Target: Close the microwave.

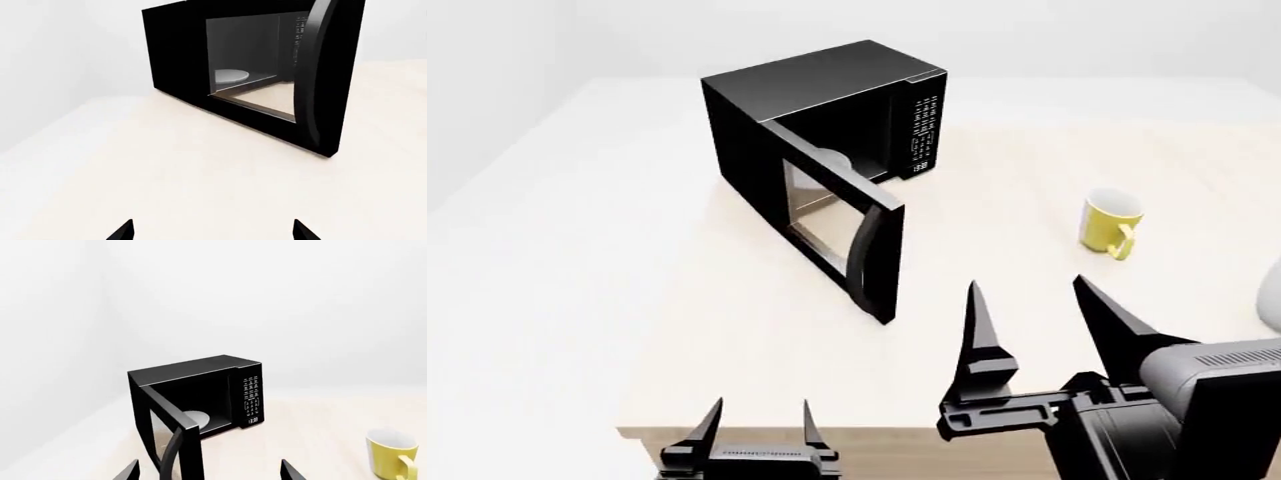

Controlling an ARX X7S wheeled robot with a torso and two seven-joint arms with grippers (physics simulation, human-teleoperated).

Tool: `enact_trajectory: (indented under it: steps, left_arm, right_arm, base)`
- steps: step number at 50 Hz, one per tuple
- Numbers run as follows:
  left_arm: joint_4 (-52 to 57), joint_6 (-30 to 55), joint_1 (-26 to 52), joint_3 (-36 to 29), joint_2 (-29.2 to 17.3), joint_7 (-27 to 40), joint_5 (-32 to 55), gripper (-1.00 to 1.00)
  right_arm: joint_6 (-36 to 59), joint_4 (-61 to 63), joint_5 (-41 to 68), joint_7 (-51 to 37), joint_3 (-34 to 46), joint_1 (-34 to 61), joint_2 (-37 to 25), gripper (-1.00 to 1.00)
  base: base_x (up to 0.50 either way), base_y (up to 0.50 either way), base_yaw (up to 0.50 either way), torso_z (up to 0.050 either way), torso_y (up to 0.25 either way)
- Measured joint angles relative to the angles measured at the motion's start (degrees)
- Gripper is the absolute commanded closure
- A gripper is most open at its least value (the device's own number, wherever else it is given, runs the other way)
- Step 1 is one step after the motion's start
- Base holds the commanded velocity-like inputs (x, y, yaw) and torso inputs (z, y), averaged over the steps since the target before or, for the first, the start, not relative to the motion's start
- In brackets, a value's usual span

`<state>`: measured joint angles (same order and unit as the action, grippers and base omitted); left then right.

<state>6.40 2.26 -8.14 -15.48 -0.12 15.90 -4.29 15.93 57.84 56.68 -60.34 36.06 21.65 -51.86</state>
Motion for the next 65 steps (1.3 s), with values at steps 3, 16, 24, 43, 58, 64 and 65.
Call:
enact_trajectory:
  steps: [3, 16, 24, 43, 58, 64, 65]
  left_arm:
    - [0.00, 0.00, 0.00, -0.02, 0.03, -0.01, 0.00, -1.00]
    - [-0.01, 0.00, -0.06, -0.07, 0.10, -0.02, 0.02, -1.00]
    - [0.01, 0.00, 0.09, -0.06, 0.10, -0.02, 0.01, -1.00]
    - [0.00, 0.00, 0.01, -0.09, 0.12, -0.03, 0.02, -1.00]
    - [-0.02, 0.00, -0.10, -0.07, 0.08, -0.02, 0.02, -1.00]
    - [-0.01, 0.00, -0.05, -0.07, 0.10, -0.02, 0.02, -1.00]
    - [-0.01, 0.00, -0.01, -0.07, 0.10, -0.02, 0.02, -1.00]
  right_arm:
    - [0.21, 0.26, -0.26, -0.12, 0.19, 0.42, 0.08, -1.00]
    - [-2.16, 0.45, -0.62, 0.44, 0.01, 0.03, -0.48, -1.00]
    - [-3.20, 0.30, -1.00, 0.68, 0.04, -0.19, -0.74, -1.00]
    - [-3.99, 0.23, -2.38, 0.67, 1.02, -0.42, -1.26, -1.00]
    - [-5.24, 0.32, -2.59, 1.25, 1.40, -0.03, -1.28, -1.00]
    - [-6.18, 0.29, -2.65, 1.32, 1.22, -0.18, -1.60, -1.00]
    - [-6.23, 0.25, -2.54, 1.21, 1.19, -0.13, -1.65, -1.00]
  base:
    - [0.00, 0.00, 0.00, 0.000, 0.000]
    - [0.38, 0.00, 0.00, 0.000, 0.000]
    - [0.22, 0.01, 0.00, 0.000, 0.002]
    - [0.00, 0.49, 0.00, 0.000, 0.000]
    - [0.16, 0.00, 0.00, 0.000, 0.000]
    - [0.48, 0.00, 0.00, 0.000, 0.000]
    - [0.11, 0.00, 0.00, 0.000, 0.000]
